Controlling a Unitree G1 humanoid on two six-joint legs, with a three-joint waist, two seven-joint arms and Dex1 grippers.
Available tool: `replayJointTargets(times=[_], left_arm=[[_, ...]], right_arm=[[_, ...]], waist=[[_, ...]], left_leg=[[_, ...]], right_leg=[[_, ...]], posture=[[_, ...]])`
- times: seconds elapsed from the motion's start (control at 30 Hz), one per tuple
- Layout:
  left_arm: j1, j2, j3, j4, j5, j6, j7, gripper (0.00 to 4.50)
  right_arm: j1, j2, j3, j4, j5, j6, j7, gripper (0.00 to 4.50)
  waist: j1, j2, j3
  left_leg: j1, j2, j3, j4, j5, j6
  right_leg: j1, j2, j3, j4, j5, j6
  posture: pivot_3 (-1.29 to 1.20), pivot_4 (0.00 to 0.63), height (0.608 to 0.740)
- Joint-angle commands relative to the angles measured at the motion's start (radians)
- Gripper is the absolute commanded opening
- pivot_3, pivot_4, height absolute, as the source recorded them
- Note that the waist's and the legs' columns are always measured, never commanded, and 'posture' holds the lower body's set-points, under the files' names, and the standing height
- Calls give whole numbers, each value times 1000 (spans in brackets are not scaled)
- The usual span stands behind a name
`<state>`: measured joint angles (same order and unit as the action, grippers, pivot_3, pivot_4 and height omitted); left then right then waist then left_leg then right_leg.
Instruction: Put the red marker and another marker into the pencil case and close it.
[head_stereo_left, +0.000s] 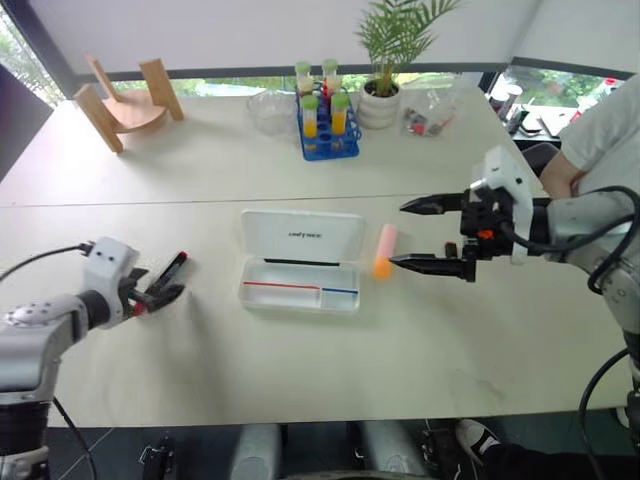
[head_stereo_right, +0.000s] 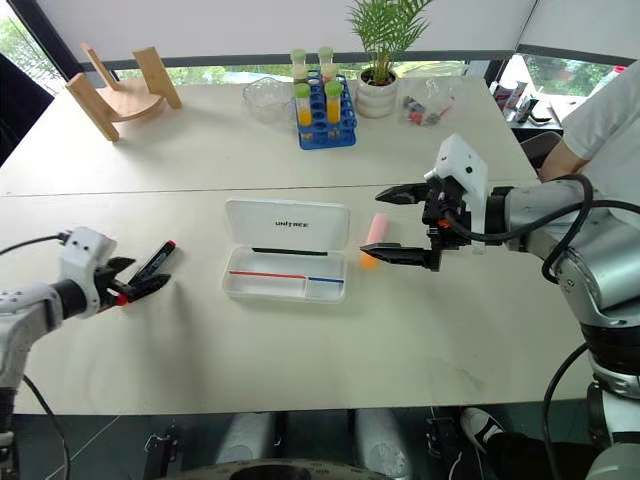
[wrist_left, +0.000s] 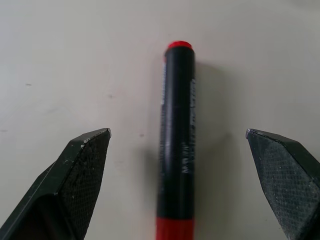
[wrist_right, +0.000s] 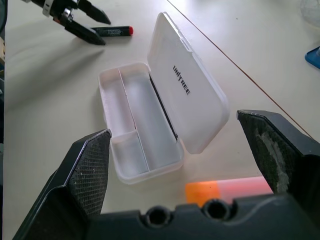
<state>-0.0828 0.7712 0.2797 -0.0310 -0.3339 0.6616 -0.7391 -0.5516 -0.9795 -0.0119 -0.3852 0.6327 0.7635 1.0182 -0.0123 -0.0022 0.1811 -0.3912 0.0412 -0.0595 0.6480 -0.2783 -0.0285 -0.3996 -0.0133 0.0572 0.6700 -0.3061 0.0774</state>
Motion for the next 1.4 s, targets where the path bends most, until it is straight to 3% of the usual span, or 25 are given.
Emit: replayJointTargets(times=[0.03,0.27,0.37,0.47,0.67,0.87,1.2,1.4], left_arm=[[-19,-5,-46,108,30,-89,-38,3585],[-38,53,-61,173,17,-158,-164,255],[-114,102,-79,29,-80,-130,-308,246],[-329,102,-171,-38,-126,-101,-414,246],[-647,13,-429,35,-64,-159,-619,246],[-733,-137,-622,191,83,-313,-667,246],[-767,-215,-678,334,246,-459,-616,246],[-756,-220,-670,335,273,-447,-607,3139]], right_arm=[[-9,-25,-49,-25,9,11,1,4500],[4,-34,-80,-47,18,41,-17,4500],[8,-34,-85,-48,13,42,-22,4500],[4,-30,-86,-48,13,45,-30,4500],[25,-30,-105,-65,13,42,-53,4500],[98,-26,-174,-133,39,79,-113,4500],[149,-29,-220,-187,75,108,-163,4500],[149,-26,-209,-187,79,105,-166,4500]], waist=[[1,2,-1],[-2,3,-1],[-3,2,-1],[21,0,1],[12,1,0],[-7,2,1],[-1,2,1],[-2,2,1]], left_leg=[[0,0,0,0,0,0],[1,-1,0,0,0,-1],[1,0,0,0,0,-1],[-2,0,-2,0,1,-3],[-1,-4,0,1,3,-5],[-2,-2,-1,0,0,0],[-2,-3,-1,1,1,0],[-2,-3,-1,1,1,0]], right_leg=[[0,0,0,0,0,0],[1,0,0,0,0,0],[0,0,0,0,0,0],[0,0,-3,0,0,0],[1,-1,-1,-1,1,2],[-1,3,1,-1,1,1],[0,2,1,0,1,2],[0,2,1,0,1,2]], posture=[[0,150,740],[0,150,740],[0,150,740],[0,150,740],[0,150,740],[0,150,740],[0,150,740],[0,150,740]])
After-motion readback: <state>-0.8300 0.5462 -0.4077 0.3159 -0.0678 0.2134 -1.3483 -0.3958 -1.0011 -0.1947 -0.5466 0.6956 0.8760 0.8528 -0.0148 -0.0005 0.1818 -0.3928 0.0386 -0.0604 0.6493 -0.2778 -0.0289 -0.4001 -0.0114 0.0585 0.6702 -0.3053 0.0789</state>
